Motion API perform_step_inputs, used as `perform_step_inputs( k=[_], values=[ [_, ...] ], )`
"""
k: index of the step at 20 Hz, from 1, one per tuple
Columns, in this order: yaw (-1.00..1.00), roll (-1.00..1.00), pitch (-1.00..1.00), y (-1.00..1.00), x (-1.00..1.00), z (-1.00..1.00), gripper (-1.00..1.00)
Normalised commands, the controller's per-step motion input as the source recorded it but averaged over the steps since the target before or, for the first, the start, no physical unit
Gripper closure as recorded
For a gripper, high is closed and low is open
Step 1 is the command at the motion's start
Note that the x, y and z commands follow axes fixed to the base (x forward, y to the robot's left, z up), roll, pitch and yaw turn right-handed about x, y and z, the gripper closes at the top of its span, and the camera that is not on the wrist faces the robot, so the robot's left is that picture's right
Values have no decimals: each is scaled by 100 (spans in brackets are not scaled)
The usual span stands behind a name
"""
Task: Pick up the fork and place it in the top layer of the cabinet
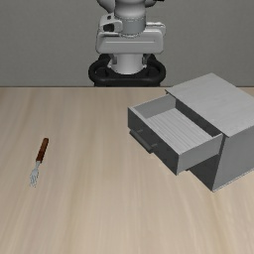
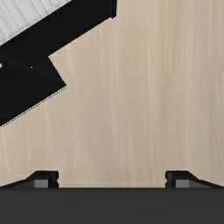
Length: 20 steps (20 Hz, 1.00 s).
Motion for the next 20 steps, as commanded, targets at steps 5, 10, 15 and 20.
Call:
perform_step_inputs(
  k=[5,10,15,20],
  values=[
    [0,0,0,-100,0,0,-100],
    [0,0,0,-100,0,0,-100],
    [0,0,0,-100,0,0,-100],
    [0,0,0,-100,0,0,-100]
  ],
)
